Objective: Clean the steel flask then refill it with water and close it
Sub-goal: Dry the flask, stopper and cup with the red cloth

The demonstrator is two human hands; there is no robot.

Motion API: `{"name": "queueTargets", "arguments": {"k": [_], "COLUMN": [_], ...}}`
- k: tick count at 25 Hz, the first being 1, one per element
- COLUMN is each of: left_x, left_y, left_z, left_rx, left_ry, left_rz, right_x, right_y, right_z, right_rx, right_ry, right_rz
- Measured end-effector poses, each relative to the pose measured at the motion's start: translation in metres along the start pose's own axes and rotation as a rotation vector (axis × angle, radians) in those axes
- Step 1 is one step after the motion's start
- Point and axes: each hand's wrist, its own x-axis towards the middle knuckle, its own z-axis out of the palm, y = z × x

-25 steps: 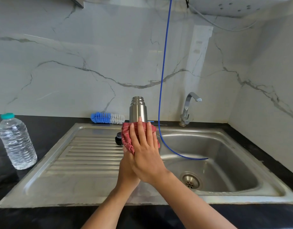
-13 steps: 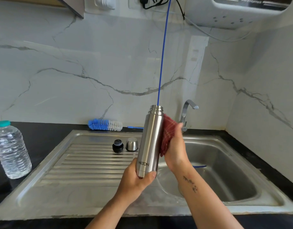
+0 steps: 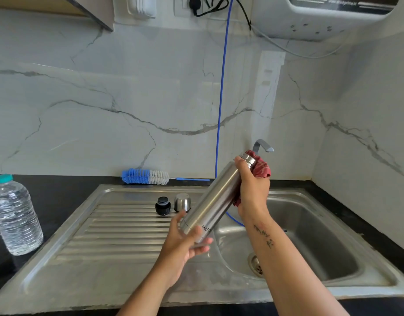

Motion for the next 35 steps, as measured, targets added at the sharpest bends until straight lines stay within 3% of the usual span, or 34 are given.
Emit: {"name": "queueTargets", "arguments": {"k": [3,5,8,13,18,22,28,33,35], "left_x": [-0.002,0.003,0.003,0.003,0.007,0.004,0.004,0.003,0.005], "left_y": [0.007,0.002,-0.006,-0.001,-0.008,0.002,-0.003,0.003,0.003], "left_z": [0.002,0.001,-0.003,-0.005,-0.004,-0.004,-0.006,-0.001,-0.003], "left_rx": [-0.206,-0.138,0.17,-0.197,0.061,-0.287,0.019,-0.258,-0.208], "left_ry": [-0.025,0.056,0.125,-0.078,0.016,-0.046,0.026,-0.031,-0.041], "left_rz": [-0.181,-0.065,0.183,0.016,0.204,-0.01,0.167,-0.044,0.008], "right_x": [-0.003,-0.004,-0.004,-0.002,0.0,0.002,0.002,0.004,0.004], "right_y": [0.005,0.003,-0.001,-0.002,-0.011,-0.013,-0.017,-0.015,-0.014], "right_z": [-0.004,-0.006,-0.009,-0.017,-0.017,-0.017,-0.017,-0.023,-0.023], "right_rx": [0.033,0.045,0.081,0.127,0.11,0.084,0.124,0.136,0.128], "right_ry": [0.003,0.018,0.026,0.078,0.038,0.07,0.022,0.064,0.066], "right_rz": [0.082,0.136,0.192,0.236,0.21,0.19,0.248,0.243,0.258]}}
